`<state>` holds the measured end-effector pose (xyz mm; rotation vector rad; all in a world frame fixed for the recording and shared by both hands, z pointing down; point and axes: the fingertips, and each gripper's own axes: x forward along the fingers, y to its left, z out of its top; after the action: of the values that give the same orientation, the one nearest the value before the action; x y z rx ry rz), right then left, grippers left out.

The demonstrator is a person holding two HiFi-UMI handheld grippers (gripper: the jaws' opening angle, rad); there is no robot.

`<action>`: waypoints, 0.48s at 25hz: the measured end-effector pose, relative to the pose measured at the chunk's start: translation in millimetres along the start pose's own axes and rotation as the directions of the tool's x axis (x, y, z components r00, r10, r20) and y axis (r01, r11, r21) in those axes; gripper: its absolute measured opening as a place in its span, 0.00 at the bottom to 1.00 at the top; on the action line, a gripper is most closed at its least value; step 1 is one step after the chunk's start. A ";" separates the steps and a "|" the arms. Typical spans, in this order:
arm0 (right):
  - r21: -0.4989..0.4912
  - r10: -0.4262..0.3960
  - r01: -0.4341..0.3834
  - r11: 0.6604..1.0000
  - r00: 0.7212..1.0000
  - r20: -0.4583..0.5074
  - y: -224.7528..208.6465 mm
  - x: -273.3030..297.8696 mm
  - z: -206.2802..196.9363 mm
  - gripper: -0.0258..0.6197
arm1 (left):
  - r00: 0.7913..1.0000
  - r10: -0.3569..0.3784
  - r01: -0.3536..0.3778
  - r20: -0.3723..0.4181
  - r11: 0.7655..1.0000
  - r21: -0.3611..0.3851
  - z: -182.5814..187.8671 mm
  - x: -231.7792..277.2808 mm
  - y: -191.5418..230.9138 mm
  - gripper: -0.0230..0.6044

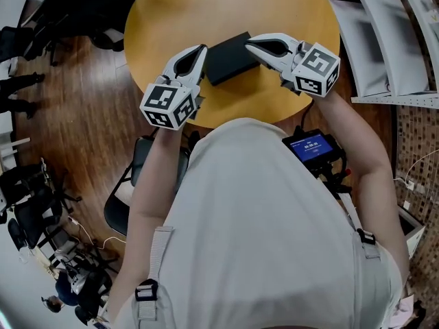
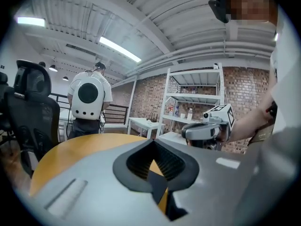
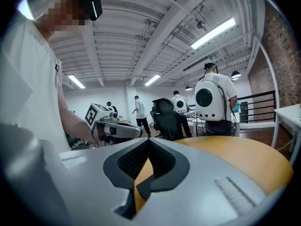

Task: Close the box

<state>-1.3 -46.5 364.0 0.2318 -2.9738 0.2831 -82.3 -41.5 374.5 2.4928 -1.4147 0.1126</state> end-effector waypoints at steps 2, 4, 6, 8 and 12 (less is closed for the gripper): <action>-0.008 -0.003 0.003 1.000 1.000 0.005 -1.0 1.5 7.4 0.04 | 1.000 -0.003 0.003 0.001 1.000 0.006 5.5 0.4 0.3 0.04; -0.010 -0.003 0.003 1.000 1.000 0.009 -1.2 2.3 11.1 0.04 | 1.000 -0.003 0.003 0.001 1.000 0.007 7.5 0.5 0.2 0.04; -0.011 0.001 0.000 1.000 1.000 0.010 -0.7 2.4 11.1 0.04 | 1.000 -0.003 0.003 -0.003 1.000 0.005 6.3 0.8 0.1 0.04; -0.013 0.005 -0.005 1.000 1.000 0.010 0.0 1.6 10.2 0.04 | 1.000 -0.004 0.004 -0.009 1.000 0.004 4.2 1.5 -0.9 0.04; -0.013 0.006 -0.006 1.000 1.000 0.011 -0.3 1.4 9.5 0.04 | 1.000 -0.008 0.008 -0.022 1.000 0.006 1.2 2.3 -3.1 0.04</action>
<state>-3.9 -48.9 355.0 0.2236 -2.9863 0.2647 -78.5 -42.2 373.2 2.4943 -1.3984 0.1422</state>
